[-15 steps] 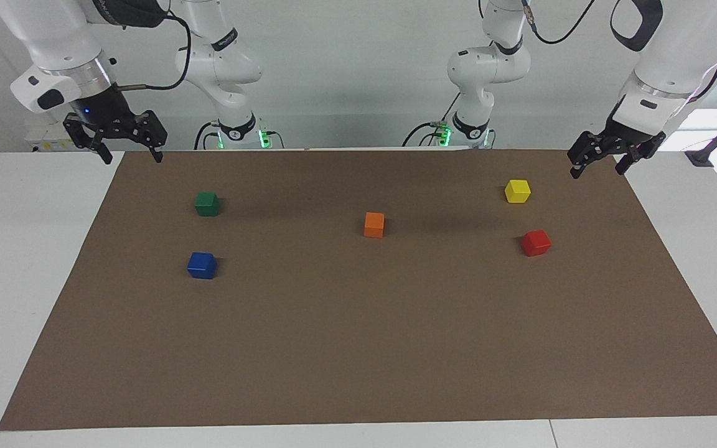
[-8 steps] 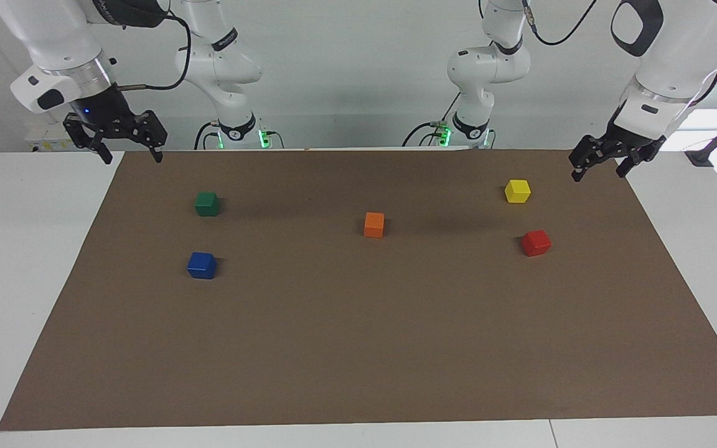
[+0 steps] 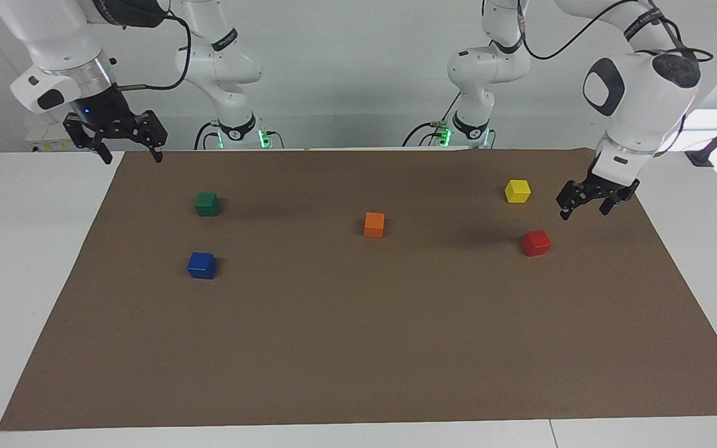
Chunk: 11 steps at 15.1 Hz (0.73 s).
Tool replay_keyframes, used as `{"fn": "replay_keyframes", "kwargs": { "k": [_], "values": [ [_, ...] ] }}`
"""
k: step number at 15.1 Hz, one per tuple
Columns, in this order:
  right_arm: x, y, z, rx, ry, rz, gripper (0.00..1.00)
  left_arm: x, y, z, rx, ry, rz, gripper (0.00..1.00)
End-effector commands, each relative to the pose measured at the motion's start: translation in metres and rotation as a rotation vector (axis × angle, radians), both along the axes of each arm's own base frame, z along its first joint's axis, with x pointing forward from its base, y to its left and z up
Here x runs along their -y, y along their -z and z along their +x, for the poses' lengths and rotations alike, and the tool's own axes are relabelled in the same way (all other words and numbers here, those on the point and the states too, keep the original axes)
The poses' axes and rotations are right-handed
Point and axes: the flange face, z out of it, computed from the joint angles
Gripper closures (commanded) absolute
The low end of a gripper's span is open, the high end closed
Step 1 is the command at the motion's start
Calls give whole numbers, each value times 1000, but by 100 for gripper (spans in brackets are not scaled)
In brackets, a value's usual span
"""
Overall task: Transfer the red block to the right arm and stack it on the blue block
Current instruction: 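Reach the left gripper down to the red cube and grasp it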
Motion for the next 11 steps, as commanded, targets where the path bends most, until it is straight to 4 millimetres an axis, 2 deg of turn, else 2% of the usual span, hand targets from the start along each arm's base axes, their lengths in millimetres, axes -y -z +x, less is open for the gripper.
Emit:
{"fn": "replay_keyframes", "kwargs": {
  "k": [1,5,11],
  "values": [
    [3,-3,-5,-17,15,17,0,-5,42,8,-14,27,29,0],
    [1,-2,-6,-25,3,17,0,1,93,-3,-33,-6,19,0],
    [3,0,-9,-32,3,18,0,3,137,-37,-41,-81,8,0]
  ]
}}
